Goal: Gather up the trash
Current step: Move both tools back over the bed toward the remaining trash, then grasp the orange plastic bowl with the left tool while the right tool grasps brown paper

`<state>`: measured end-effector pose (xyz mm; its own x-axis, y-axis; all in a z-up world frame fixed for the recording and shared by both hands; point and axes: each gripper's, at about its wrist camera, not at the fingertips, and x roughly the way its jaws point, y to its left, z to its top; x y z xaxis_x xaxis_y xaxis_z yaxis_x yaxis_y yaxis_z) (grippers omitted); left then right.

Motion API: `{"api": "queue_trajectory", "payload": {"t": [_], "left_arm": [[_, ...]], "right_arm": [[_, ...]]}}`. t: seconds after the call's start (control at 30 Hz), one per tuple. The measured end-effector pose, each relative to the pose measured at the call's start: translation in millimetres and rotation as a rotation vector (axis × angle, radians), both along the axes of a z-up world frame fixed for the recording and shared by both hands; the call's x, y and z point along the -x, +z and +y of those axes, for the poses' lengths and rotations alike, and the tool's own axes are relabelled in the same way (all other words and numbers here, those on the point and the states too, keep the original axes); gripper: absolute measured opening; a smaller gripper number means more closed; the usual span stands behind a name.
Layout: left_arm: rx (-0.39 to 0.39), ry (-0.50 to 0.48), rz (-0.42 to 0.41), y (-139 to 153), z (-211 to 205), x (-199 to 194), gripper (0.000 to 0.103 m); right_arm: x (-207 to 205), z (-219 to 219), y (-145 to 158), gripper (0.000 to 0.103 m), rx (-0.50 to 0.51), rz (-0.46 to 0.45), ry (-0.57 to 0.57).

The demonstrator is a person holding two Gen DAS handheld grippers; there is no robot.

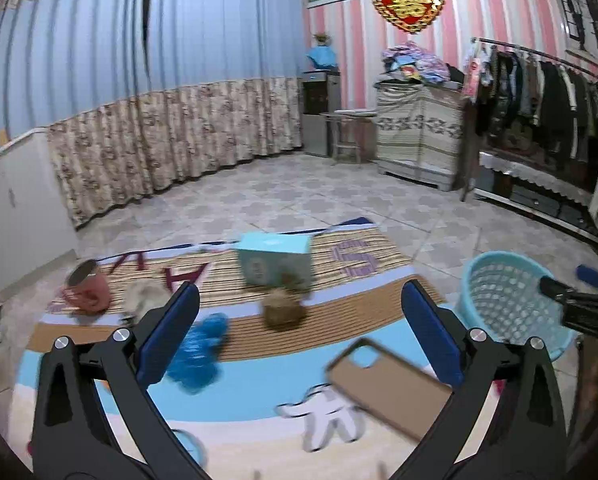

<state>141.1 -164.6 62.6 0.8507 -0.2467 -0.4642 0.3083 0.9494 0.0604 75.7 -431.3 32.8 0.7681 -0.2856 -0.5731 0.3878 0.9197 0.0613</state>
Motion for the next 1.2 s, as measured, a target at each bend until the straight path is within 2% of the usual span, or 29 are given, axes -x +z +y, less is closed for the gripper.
{"api": "queue_trajectory", "payload": {"t": [0.27, 0.5, 0.77, 1.2], "left_arm": [[-0.002, 0.111, 0.005, -5, 79, -8, 0.098], [0.024, 0.202, 0.048, -26, 140, -32, 0.098], [0.019, 0.241, 0.133, -64, 172, -61, 0.098], [0.02, 0.283, 0.288, -116, 189, -103, 0.097]], "right_arm": [[-8, 76, 24, 0.094, -0.006, -0.059, 0.091], [-37, 124, 6, 0.094, -0.01, -0.035, 0.148], [-83, 164, -19, 0.094, 0.018, -0.003, 0.194], [-110, 170, -50, 0.094, 0.028, 0.042, 0.206]]}}
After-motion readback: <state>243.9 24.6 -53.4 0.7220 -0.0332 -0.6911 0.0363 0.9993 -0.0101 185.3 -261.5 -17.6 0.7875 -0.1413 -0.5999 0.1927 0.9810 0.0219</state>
